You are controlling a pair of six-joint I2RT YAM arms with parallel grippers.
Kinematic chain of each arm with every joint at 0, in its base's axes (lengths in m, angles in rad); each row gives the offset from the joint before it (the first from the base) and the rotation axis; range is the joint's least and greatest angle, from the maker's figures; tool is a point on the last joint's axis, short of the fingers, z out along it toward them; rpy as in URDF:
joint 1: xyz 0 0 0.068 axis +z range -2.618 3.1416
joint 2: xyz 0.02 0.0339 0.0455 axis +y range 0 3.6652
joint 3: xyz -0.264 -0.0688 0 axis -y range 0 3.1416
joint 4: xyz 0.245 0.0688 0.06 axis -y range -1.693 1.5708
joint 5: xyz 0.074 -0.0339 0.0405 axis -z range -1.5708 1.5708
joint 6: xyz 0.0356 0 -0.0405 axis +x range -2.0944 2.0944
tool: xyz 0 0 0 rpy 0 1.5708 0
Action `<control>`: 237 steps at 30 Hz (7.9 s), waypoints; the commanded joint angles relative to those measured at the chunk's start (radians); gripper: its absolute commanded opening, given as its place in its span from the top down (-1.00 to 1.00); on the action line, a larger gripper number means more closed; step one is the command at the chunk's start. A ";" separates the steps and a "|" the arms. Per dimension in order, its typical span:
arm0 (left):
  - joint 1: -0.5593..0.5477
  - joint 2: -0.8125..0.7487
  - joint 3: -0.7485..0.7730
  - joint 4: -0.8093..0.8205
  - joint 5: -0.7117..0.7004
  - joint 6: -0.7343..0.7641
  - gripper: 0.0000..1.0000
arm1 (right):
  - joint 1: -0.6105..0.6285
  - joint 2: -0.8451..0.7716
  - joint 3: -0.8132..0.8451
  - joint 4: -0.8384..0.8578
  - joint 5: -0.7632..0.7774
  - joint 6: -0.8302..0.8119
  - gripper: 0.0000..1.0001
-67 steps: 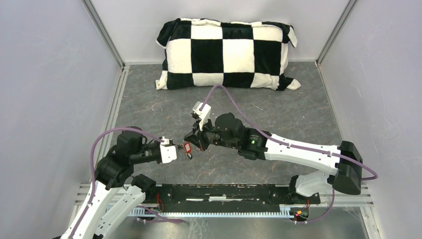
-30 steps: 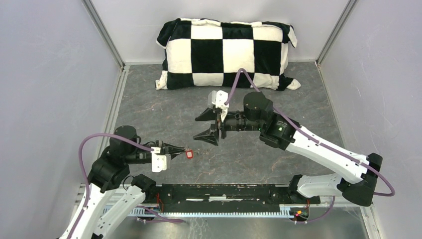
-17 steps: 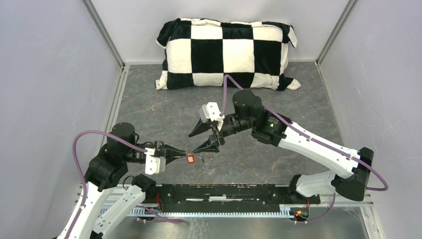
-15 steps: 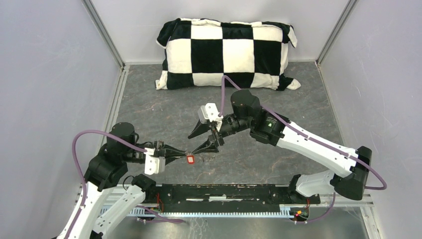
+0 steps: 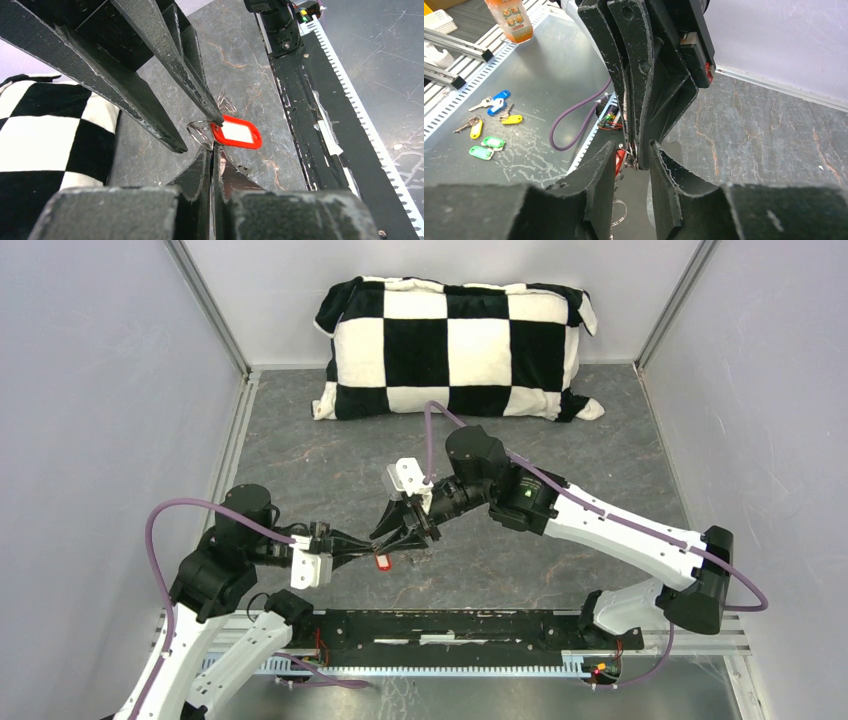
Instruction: Put the keys on the keyring
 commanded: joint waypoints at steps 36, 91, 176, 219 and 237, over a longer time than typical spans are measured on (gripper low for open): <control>-0.005 0.066 0.012 0.025 -0.123 -0.084 0.22 | 0.054 0.091 0.190 -0.272 0.315 -0.120 1.00; -0.005 -0.079 -0.046 0.137 -0.140 -0.258 0.28 | -0.021 -0.094 -0.133 0.190 0.184 0.123 1.00; -0.005 -0.166 -0.407 0.482 -0.617 -0.306 0.87 | 0.130 0.112 0.174 -0.227 1.020 0.460 1.00; -0.005 -0.347 -0.434 0.375 -0.560 0.223 0.96 | -0.063 0.212 0.078 -0.330 0.549 0.625 1.00; -0.005 -0.115 -0.336 0.388 -0.425 -0.627 -0.78 | -0.088 0.164 0.118 -0.239 0.627 0.609 1.00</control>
